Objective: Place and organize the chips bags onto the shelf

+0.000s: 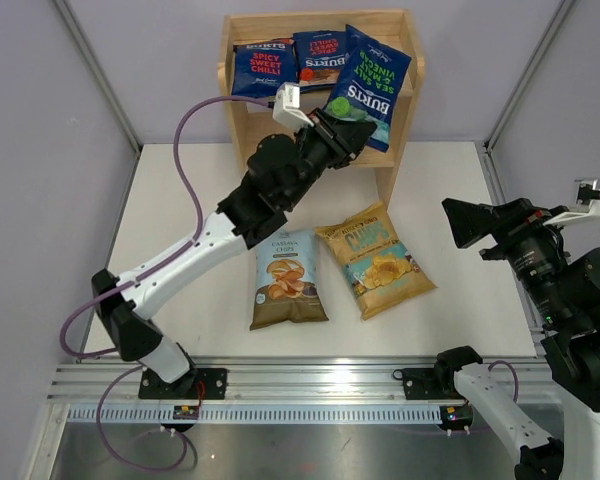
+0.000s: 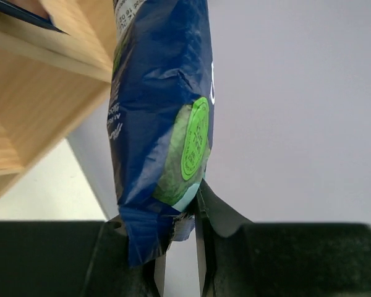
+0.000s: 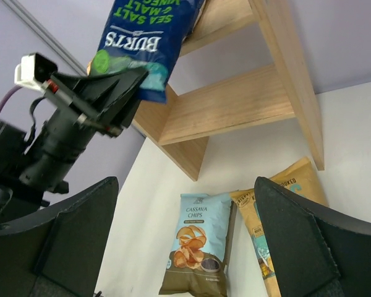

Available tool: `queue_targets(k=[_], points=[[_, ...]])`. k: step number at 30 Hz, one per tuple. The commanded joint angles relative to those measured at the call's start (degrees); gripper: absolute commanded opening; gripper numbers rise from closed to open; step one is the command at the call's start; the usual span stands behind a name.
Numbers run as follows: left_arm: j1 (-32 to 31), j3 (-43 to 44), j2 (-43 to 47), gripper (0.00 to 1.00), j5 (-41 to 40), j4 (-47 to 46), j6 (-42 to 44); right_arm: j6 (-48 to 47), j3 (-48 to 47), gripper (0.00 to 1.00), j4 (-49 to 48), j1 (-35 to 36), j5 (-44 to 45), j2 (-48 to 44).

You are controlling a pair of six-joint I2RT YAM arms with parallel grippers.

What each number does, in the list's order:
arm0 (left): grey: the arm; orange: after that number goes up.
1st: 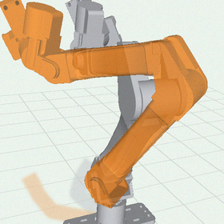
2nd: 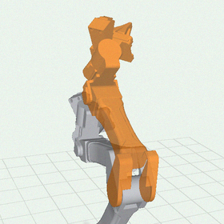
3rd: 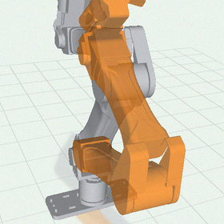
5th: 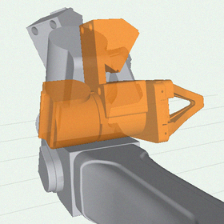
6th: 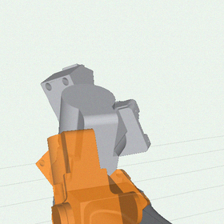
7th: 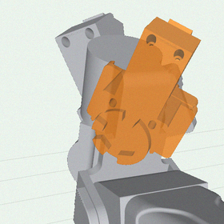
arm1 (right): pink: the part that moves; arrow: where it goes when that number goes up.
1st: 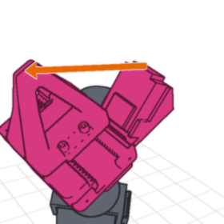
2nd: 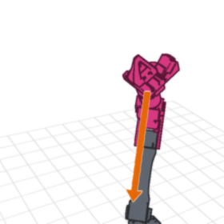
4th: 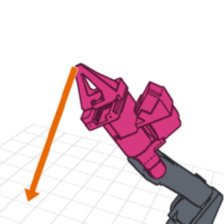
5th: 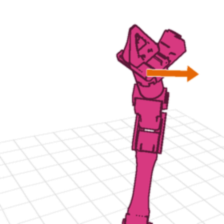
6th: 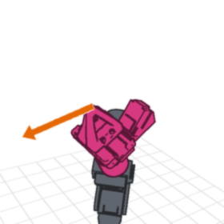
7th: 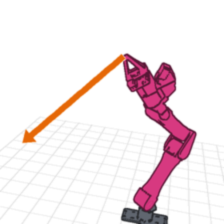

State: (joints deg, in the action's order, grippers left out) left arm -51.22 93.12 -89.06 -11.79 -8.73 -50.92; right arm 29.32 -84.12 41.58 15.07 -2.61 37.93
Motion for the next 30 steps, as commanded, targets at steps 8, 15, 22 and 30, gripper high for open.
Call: queue_targets(k=[8,15,22,30], points=[[1.74,33.50,-22.10,0.20,-14.66,14.27,1.43,-2.51,-0.26,0.99,2.45,0.22,-0.02,-2.51],[1.74,41.95,-28.97,0.18,-18.35,12.69,2.84,-2.78,-0.70,0.99,3.50,0.22,-3.01,-3.57],[2.18,48.38,-33.90,0.18,-19.93,11.46,4.60,-1.90,1.50,0.99,2.98,0.22,-6.17,-4.88],[2.79,51.20,-36.80,0.40,-17.48,10.23,6.00,-1.64,1.94,0.99,2.89,0.22,-7.85,-5.76]])
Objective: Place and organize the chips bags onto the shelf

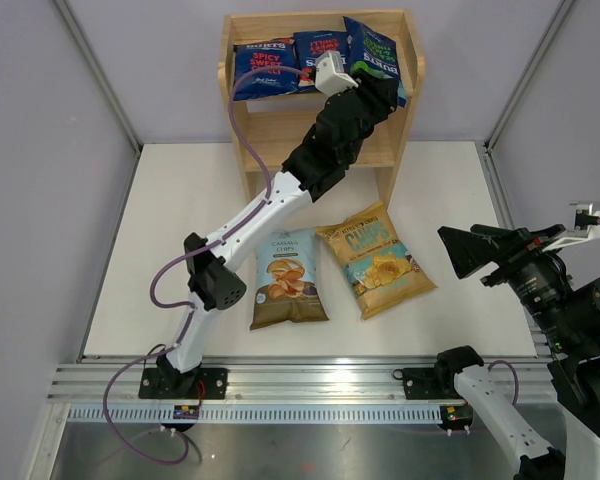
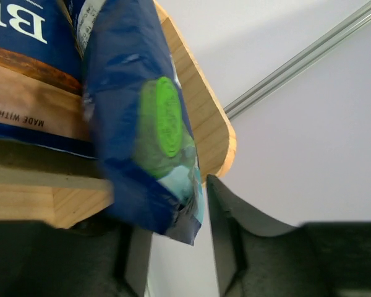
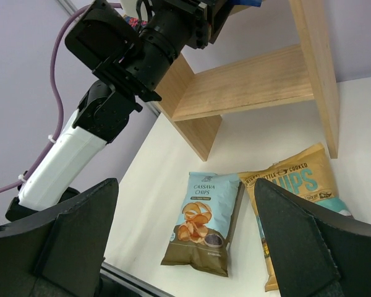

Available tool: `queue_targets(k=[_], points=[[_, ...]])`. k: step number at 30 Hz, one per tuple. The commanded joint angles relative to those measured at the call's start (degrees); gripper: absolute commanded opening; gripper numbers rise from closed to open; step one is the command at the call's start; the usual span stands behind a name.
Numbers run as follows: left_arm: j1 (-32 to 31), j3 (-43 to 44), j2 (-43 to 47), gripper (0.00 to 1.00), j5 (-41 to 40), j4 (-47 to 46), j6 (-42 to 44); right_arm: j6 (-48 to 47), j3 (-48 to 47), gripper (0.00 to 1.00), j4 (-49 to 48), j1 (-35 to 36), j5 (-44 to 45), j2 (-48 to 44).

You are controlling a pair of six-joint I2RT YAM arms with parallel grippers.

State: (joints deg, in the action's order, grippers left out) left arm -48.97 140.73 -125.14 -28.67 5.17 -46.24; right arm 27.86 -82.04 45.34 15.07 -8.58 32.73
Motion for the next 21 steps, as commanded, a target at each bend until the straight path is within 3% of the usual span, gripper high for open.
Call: queue_targets(k=[1,5,8,21], points=[[0.89,3.59,-0.89,0.43,1.14,-3.76,1.24,-0.17,-0.14,0.99,-0.87,0.22,-1.88,-0.65],[1.16,3.59,0.33,0.57,3.70,-2.80,2.47,-0.17,-0.31,0.99,-0.17,0.22,-1.97,-0.74],[1.16,3.50,1.39,0.61,5.28,-1.05,3.00,0.18,-0.31,0.99,-0.17,0.31,-2.14,-0.83],[1.16,-1.07,7.80,0.60,5.81,6.52,6.60,0.71,-1.02,0.99,0.27,0.22,-3.72,-0.83]])
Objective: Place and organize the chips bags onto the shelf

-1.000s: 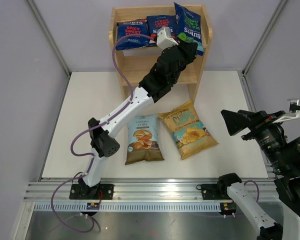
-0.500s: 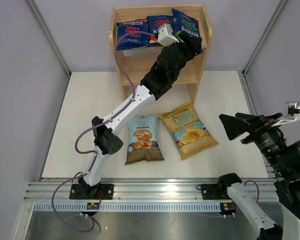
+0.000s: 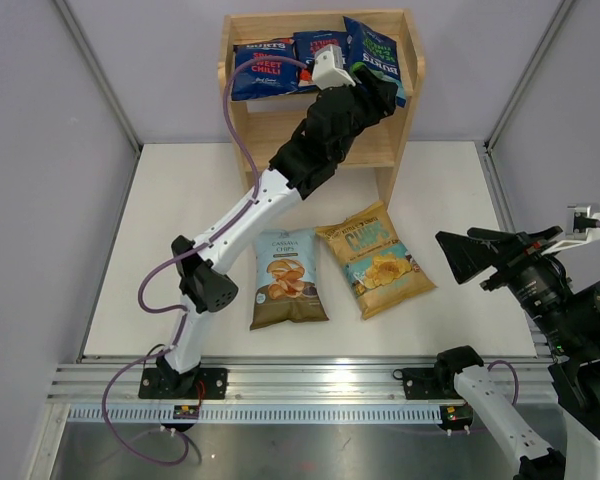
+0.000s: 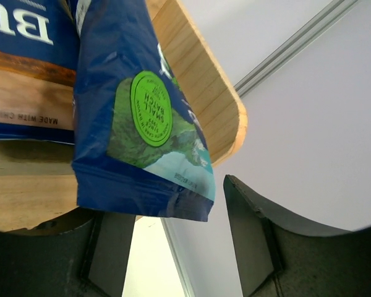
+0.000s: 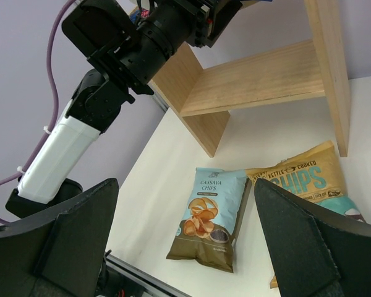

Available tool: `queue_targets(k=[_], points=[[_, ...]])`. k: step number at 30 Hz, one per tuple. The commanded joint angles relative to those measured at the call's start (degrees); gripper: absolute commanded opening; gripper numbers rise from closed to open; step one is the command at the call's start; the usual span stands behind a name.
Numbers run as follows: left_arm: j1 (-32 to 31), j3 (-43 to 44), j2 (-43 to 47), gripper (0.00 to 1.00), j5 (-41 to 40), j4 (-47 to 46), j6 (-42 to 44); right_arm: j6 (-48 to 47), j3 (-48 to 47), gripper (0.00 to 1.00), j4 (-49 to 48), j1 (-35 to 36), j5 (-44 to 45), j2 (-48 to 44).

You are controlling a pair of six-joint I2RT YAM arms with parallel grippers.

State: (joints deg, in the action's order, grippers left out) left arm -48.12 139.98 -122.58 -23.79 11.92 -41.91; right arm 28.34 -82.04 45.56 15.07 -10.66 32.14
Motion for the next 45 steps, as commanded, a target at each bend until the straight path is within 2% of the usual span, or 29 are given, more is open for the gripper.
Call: queue_targets(k=[1,7,12,25,38,40,41,45], points=[[0.31,-0.50,5.42,0.58,1.20,-0.23,2.53,0.23,-0.93,0.99,0.05,0.31,-1.82,-0.24],[-0.13,-1.03,6.31,0.51,1.64,-0.76,4.20,-0.39,-0.58,0.99,0.41,0.22,-1.83,-0.76],[0.04,-0.59,5.43,0.29,1.55,-1.55,4.38,-1.00,-0.93,1.00,0.76,0.22,-1.91,-1.38],[2.15,3.45,0.60,0.17,5.50,-1.20,0.96,-3.11,-1.81,1.00,2.34,0.22,0.81,-1.99],[3.47,4.16,-1.96,0.15,8.85,-2.08,-1.59,-3.73,-1.28,0.99,2.25,0.31,1.87,-2.43],[3.73,4.07,-1.52,0.19,8.85,-1.73,-1.68,-3.82,-1.19,0.99,2.43,0.22,1.87,-2.35],[3.82,2.33,0.22,0.25,8.76,-1.73,-1.07,-3.73,-1.19,1.00,2.51,0.31,2.13,-2.43],[3.73,-1.28,3.31,0.36,8.67,-2.43,-0.37,-3.99,-1.02,1.00,2.60,0.31,2.48,-2.17]])
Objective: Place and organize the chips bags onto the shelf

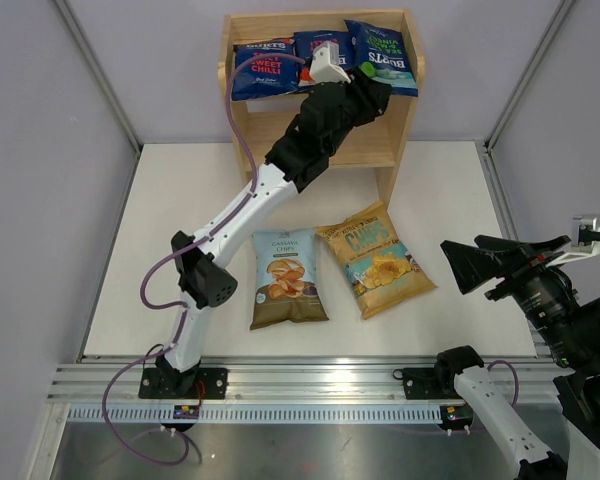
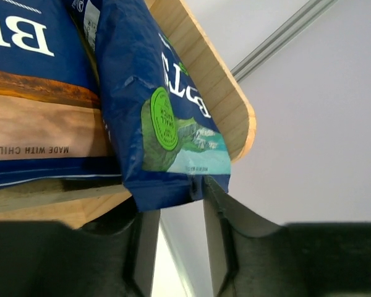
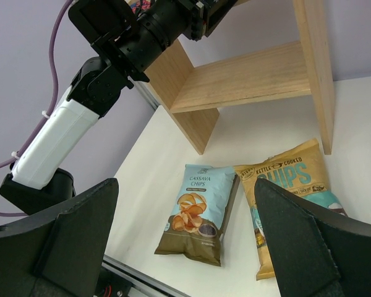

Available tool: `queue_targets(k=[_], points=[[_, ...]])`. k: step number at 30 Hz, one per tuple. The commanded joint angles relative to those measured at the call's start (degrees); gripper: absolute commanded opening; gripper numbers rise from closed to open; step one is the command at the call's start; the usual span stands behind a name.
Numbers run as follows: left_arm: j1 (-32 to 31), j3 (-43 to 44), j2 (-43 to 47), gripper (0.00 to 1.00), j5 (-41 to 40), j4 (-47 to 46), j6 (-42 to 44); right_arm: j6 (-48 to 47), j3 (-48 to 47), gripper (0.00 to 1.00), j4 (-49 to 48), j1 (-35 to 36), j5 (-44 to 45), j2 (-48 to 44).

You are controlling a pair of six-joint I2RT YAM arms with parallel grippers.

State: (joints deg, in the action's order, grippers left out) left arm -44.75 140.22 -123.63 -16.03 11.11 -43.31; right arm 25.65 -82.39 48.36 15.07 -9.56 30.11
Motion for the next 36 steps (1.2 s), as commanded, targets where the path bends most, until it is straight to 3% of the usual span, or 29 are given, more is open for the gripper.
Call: queue_targets(k=[1,3,4,5,11,16,21,25,29,31,36], points=[[0.37,-2.23,5.15,0.43,0.65,-1.62,1.30,-1.39,-0.75,1.00,-0.02,0.31,1.30,-0.05],[0.28,-4.34,7.35,0.51,0.91,-1.62,2.08,-1.57,-0.67,0.99,0.16,0.31,1.30,0.13],[0.28,-5.21,8.14,0.68,1.70,-1.88,2.26,-1.65,-0.67,1.00,0.42,0.31,1.47,0.47],[0.28,-6.96,9.62,0.99,2.66,-3.10,2.96,-1.74,-0.67,0.99,0.59,0.31,1.39,0.65],[-0.33,-11.98,15.17,0.99,4.08,-3.46,4.20,-1.65,-0.67,0.99,0.77,0.40,-0.46,2.06],[-0.95,-24.90,25.69,0.99,4.08,-5.85,6.48,-2.62,0.03,1.00,0.33,0.31,0.16,2.85],[-3.59,-34.30,35.99,0.99,3.90,-2.51,16.14,-2.45,4.25,0.99,-2.12,0.31,1.47,1.89],[-3.94,-47.90,47.06,0.99,2.94,-0.30,20.37,-1.48,9.25,0.99,-8.08,0.31,0.69,-0.75],[-3.85,-68.09,61.10,0.99,-2.23,0.04,20.73,0.71,14.18,0.99,-10.74,0.31,0.51,-1.46],[-3.59,-73.57,64.73,0.99,-5.49,1.45,19.85,2.03,16.11,0.99,-11.96,0.31,-2.03,-0.84],[0.19,-87.82,73.17,0.99,-4.89,3.74,16.42,6.42,21.74,0.99,-18.20,0.31,-10.82,0.39]])
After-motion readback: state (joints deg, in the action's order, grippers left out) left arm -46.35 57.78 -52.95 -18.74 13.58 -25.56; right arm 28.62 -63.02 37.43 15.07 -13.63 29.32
